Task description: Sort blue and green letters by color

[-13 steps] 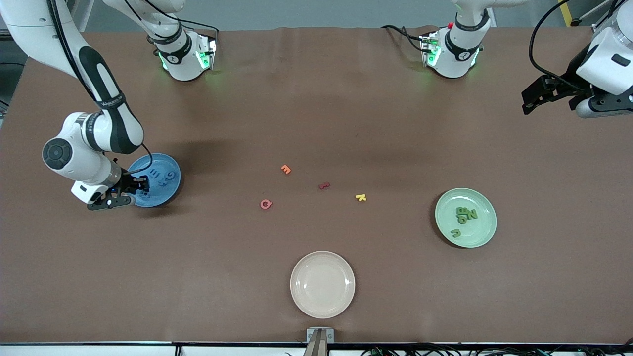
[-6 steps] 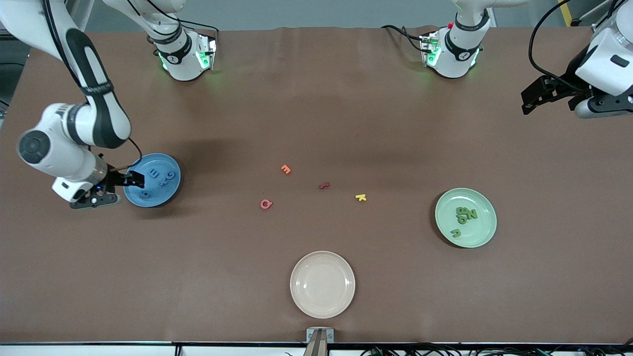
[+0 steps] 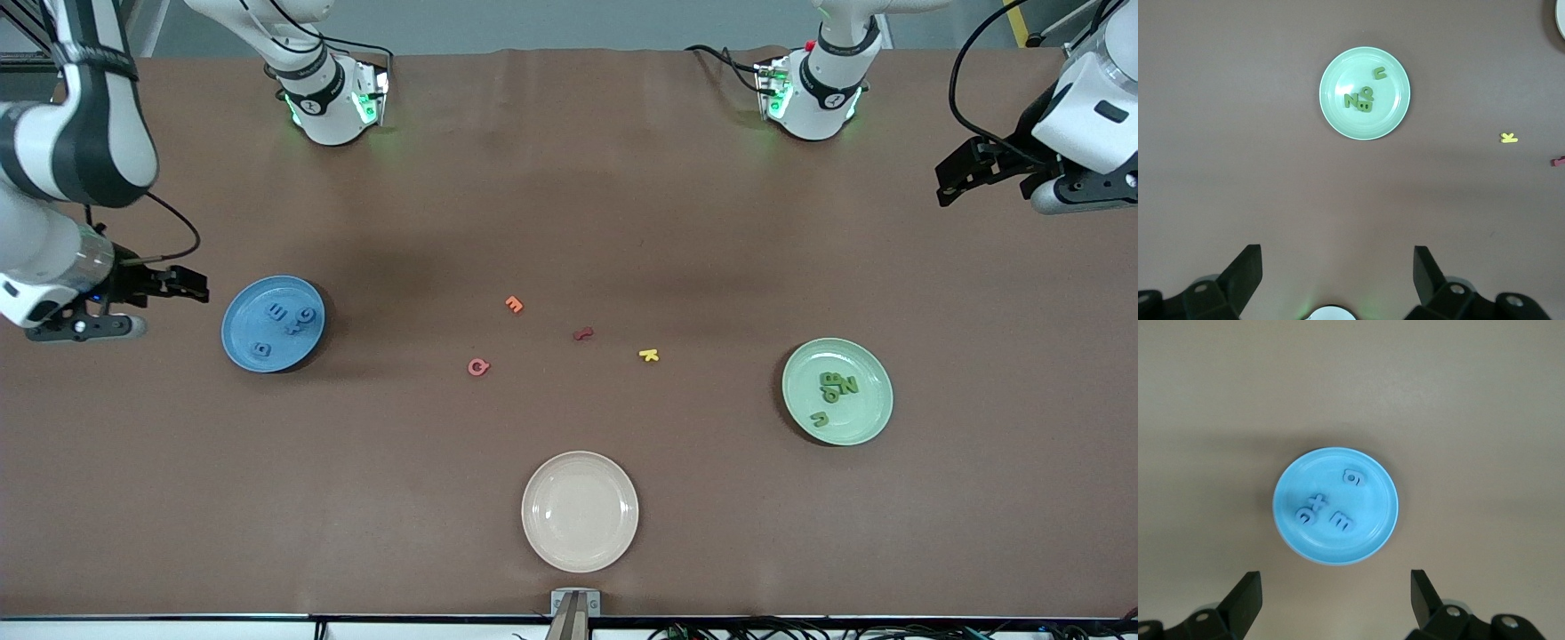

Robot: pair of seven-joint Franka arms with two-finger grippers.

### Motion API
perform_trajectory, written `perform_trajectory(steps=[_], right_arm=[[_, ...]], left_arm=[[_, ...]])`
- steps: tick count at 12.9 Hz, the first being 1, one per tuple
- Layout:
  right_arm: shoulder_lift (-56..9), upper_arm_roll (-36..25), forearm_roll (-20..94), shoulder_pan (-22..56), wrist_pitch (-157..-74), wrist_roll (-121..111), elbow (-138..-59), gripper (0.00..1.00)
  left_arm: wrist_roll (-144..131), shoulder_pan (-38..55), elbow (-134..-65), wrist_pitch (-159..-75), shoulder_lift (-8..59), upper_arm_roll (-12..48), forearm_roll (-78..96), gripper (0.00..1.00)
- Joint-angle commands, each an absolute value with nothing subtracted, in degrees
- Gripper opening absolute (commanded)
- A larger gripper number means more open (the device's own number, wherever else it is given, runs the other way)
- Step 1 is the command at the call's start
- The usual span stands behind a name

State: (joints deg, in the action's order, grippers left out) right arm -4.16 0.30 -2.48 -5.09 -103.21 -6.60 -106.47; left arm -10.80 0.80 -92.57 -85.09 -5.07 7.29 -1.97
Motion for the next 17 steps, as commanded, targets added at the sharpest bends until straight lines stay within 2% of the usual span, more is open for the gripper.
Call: perform_trajectory(steps=[1,4,7,17], right_arm=[[-5.4,0.4,-2.3,-2.6,-92.2,-1.4,-95.1,0.99],[-5.4,0.5,-2.2,-1.1,-83.0,0.8,-85.3,0.99],[-5.4,0.2,-0.4,-1.4,-80.0,0.2,-80.7,1.0],[-5.3,0.6,-0.4,-2.1,-79.5,0.4,-78.4,1.0]], left_arm=[[-9.8,0.5,-92.8,-84.9,-5.4,7.5,-1.1,1.0],[-9.8,0.5,-92.9,-84.9,-5.4,7.6,-1.1,1.0],[-9.8,0.5,-92.9,-84.9,-5.4,7.6,-1.1,1.0],[-9.8,0.4,-92.3,-84.9,-5.4,7.7,-1.1,1.0]])
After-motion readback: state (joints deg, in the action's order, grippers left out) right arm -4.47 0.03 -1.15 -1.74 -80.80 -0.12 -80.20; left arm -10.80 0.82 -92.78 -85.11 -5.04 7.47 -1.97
